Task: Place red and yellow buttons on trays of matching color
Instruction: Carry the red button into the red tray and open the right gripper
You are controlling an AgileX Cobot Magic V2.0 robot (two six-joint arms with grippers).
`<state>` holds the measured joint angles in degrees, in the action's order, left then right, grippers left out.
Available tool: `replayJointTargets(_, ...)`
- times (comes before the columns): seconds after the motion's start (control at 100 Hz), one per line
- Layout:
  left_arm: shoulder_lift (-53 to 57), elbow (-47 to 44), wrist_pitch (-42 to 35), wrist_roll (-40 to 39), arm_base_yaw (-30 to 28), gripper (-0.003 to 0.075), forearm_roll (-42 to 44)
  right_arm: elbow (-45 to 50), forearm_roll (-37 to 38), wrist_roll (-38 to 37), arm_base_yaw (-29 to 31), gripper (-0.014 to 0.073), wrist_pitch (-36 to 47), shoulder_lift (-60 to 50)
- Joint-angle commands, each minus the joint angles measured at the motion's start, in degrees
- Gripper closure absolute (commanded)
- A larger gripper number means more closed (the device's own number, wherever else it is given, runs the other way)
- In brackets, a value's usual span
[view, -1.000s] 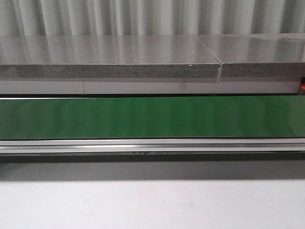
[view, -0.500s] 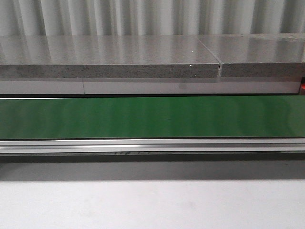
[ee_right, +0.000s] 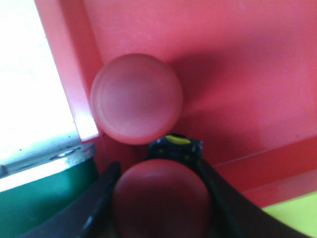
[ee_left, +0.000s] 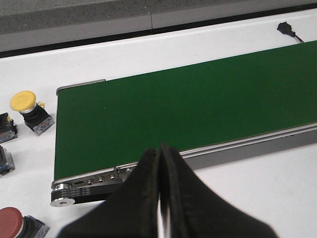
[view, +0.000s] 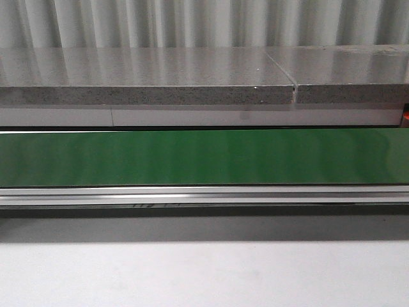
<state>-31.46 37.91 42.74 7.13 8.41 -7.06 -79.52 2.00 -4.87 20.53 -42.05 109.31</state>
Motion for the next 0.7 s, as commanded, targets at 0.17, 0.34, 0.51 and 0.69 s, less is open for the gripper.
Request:
replayJointTargets(0.17, -0.1, 1.5, -4.0, 0.1, 0.4, 0.074, -0.5, -1.5, -0.7, 0.1, 0.4, 0.0227, 1.5, -2.5)
replayJointTargets(0.34, -0.1, 1.5, -4.0, 0.1, 0.4, 0.074, -0.5, -1.5, -0.7, 0.1, 0.4, 0.0105, 1.7, -2.5)
replayJointTargets(0.51, -0.1, 1.5, -4.0, 0.1, 0.4, 0.074, -0.5, -1.5, -0.7, 0.1, 0.4, 0.0104, 1.8, -3.5)
replayJointTargets(0.69, -0.1, 1.5, -4.0, 0.1, 0.4, 0.074, -0.5, -1.5, -0.7, 0.1, 0.4, 0.0104, 0.7, -6.8)
